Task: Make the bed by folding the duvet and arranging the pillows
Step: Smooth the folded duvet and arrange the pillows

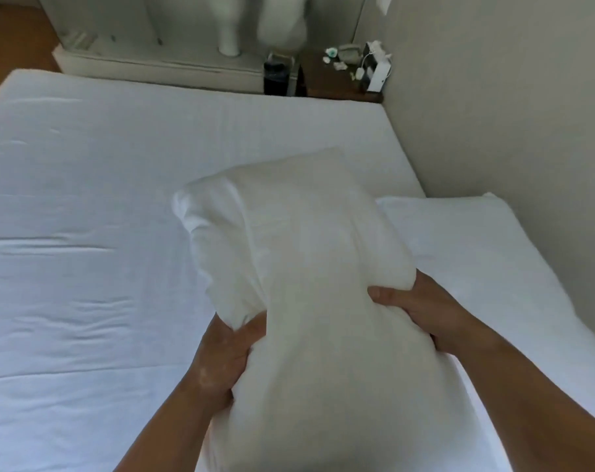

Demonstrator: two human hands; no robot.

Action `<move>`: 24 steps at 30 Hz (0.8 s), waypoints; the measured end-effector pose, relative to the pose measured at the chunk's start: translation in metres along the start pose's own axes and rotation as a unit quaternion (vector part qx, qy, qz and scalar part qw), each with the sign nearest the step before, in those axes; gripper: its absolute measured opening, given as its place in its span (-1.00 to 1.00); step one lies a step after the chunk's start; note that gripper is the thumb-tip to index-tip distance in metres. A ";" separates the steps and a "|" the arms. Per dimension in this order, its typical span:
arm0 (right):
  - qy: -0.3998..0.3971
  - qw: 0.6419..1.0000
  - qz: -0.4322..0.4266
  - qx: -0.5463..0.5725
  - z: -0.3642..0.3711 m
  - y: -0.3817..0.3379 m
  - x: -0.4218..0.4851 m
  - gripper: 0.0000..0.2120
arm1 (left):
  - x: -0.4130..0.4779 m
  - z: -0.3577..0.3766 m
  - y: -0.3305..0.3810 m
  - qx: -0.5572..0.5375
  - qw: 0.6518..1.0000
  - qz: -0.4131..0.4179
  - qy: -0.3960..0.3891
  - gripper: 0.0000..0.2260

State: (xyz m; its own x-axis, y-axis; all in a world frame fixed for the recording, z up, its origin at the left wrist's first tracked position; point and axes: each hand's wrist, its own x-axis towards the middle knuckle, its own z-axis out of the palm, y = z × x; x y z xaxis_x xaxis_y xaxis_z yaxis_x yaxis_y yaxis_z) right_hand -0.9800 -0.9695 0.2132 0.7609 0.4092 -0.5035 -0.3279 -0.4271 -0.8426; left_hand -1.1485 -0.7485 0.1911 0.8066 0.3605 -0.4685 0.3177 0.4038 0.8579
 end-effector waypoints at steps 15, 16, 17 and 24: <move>0.135 0.986 -0.099 -0.006 -0.435 0.025 -0.082 -0.01 | 0.007 0.402 -0.030 0.041 0.982 0.083 -0.162 -0.49; 0.141 0.986 -0.093 -0.007 -0.451 0.035 -0.075 -0.05 | 0.014 0.416 -0.037 0.057 0.983 0.082 -0.155 -0.47; 0.147 0.986 -0.079 -0.007 -0.464 0.048 -0.067 -0.13 | 0.022 0.427 -0.045 0.076 0.984 0.074 -0.144 -0.43; 0.192 0.971 0.052 -0.131 -0.472 0.164 -0.024 -0.37 | 0.049 0.413 -0.106 0.191 0.972 -0.130 -0.040 0.12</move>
State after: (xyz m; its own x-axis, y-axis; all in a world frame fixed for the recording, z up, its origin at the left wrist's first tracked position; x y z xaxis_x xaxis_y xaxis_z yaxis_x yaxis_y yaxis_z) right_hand -0.7873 -1.4301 0.1770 0.9007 0.0434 -0.4322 -0.2985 -0.6611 -0.6884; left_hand -0.9364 -1.1209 0.1643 0.7064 0.2146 -0.6745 0.6648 0.1257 0.7363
